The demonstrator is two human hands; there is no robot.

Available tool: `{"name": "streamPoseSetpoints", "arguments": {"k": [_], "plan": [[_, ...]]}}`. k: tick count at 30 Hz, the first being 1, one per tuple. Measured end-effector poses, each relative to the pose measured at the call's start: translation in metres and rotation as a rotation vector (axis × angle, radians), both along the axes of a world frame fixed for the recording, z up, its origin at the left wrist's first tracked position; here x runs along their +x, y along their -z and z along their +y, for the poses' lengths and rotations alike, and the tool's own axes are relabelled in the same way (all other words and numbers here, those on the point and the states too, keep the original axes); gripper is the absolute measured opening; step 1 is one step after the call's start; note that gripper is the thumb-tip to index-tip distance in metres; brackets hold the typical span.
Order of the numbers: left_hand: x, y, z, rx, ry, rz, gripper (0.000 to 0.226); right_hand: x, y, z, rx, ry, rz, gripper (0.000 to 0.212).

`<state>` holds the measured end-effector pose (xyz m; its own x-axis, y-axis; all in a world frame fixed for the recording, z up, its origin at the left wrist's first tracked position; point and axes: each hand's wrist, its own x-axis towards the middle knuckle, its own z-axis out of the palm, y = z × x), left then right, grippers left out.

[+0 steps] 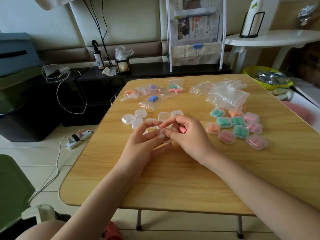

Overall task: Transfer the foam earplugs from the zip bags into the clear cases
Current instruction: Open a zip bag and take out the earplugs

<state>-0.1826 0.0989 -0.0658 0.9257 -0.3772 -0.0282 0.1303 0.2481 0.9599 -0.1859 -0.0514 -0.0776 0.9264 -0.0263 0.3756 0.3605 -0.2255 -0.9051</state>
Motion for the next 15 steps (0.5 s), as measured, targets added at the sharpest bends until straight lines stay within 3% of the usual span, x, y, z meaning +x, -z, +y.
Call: {"name": "streamPoseSetpoints", "arguments": {"k": [2, 7, 12, 15], "plan": [[0.0007, -0.0005, -0.0006, -0.004, -0.012, 0.011, 0.025, -0.0007, -0.0017, 0.0007, 0.000, -0.005, -0.003, 0.004], [0.0018, -0.0001, -0.0009, -0.021, -0.082, 0.045, 0.018, -0.0015, -0.0097, -0.0036, 0.228, -0.080, 0.106, 0.038], [0.0001, -0.0022, -0.0010, -0.040, -0.084, 0.030, 0.040, -0.0022, -0.0081, -0.0033, 0.157, -0.038, -0.005, 0.024], [-0.0006, -0.0030, -0.0007, -0.038, -0.084, 0.005, 0.038, -0.0045, -0.0097, -0.0024, 0.114, -0.017, -0.053, 0.021]]}}
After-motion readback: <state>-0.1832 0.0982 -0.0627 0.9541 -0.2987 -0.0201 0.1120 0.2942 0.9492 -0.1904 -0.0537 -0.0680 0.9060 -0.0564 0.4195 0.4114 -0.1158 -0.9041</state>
